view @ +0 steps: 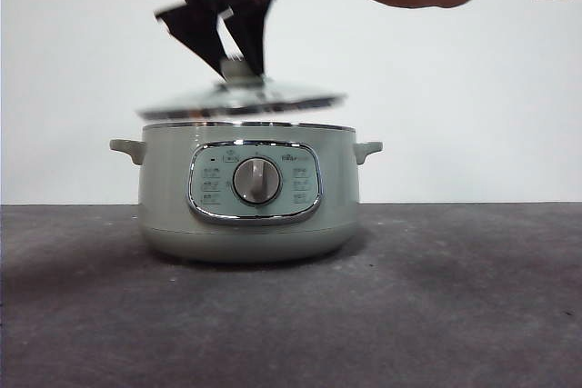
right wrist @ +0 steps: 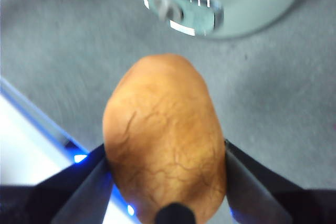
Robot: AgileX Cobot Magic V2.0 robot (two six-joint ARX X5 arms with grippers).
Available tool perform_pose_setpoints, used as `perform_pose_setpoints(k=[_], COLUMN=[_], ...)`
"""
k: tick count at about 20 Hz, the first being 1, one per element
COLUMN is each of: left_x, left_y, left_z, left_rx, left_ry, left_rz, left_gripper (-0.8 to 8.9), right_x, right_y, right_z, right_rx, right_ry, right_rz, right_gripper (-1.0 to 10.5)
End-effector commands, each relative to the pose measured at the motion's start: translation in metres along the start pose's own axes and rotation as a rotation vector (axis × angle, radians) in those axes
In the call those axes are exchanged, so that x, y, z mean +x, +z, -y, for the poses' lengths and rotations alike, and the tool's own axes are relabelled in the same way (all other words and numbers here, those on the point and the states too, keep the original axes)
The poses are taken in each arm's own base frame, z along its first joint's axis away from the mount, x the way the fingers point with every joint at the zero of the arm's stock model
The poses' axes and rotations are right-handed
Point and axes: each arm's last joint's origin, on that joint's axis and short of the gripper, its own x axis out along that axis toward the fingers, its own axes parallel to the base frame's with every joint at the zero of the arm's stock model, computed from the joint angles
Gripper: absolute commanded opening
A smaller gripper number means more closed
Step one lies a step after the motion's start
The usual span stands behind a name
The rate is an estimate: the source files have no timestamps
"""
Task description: Pick up the potato,open the lid,put the potato in the pot,close the lid
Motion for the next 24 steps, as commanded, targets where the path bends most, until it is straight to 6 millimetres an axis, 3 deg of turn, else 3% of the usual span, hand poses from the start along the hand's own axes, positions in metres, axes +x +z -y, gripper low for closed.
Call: perform_pose_setpoints(k=[1, 7, 15, 19, 24], left_x=[-0.034, -0.075, -0.088, -0.092, -0.096], left_y=[0.003, -0.011, -0.035, -0.042, -0.047], left_z=[-0.016, -0.054, -0.106, -0.124, -0.135], left_rx=[0.003, -0.057, -0.182, -0.224, -0.246], left_ry=[0.091, 0.202, 0.259, 0.268, 0.262], left_rz=[0.083, 0.086, 0.013, 0.016, 0.019], left_gripper=[-0.09, -0.09, -0.09, -0.09, -0.09], right_x=[0.010, 0.052, 0.126, 0.172, 0.215], right_y=[0.012, 0.064, 0.160, 0.177, 0.172], right_z=[0.003, 0.025, 0.059, 0.065, 0.068], right_rx=[0.047, 0.129, 0.171, 0.172, 0.173], right_ry=[-0.006, -0.010, 0.019, 0.015, -0.052], right_rz=[0.006, -0.048, 0.015, -0.005, -0.071], right_gripper=[-0.1, -0.1, -0.1, -0.1, -0.1])
